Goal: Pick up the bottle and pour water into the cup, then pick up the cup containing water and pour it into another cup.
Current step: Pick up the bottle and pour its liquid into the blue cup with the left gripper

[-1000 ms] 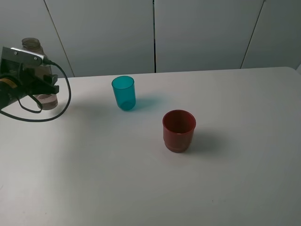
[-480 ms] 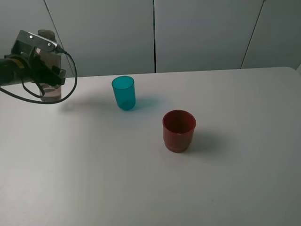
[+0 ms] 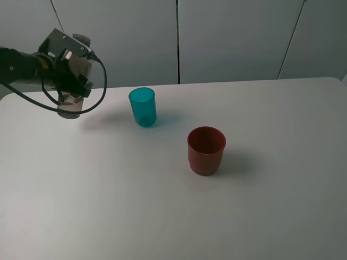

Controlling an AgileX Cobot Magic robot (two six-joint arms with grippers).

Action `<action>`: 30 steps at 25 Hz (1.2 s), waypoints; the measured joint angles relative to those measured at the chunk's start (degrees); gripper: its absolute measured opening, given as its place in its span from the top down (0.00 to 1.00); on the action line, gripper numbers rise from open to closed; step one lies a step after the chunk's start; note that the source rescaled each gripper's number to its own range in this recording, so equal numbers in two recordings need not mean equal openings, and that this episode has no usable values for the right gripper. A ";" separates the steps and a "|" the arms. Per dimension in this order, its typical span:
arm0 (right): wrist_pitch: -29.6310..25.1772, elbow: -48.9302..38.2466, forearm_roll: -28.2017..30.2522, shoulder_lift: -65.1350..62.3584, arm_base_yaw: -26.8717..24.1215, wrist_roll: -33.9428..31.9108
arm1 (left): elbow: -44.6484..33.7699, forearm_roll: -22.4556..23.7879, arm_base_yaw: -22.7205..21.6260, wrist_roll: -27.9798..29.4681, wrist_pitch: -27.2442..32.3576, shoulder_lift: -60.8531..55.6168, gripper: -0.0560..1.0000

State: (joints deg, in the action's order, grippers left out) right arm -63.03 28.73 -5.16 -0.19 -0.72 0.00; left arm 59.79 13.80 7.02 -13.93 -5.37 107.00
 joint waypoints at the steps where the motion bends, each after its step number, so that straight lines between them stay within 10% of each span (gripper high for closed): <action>1: 0.00 0.00 0.00 0.00 0.00 0.00 | 0.24 0.26 0.45 0.00 0.88 0.00 0.92; 30: 0.00 0.00 0.00 0.00 0.00 0.32 | 1.64 9.80 3.99 -1.20 8.95 -0.03 0.92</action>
State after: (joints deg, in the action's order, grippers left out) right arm -63.03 28.73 -5.16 -0.19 -0.72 0.32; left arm 61.43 23.59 11.01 -15.14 3.58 106.97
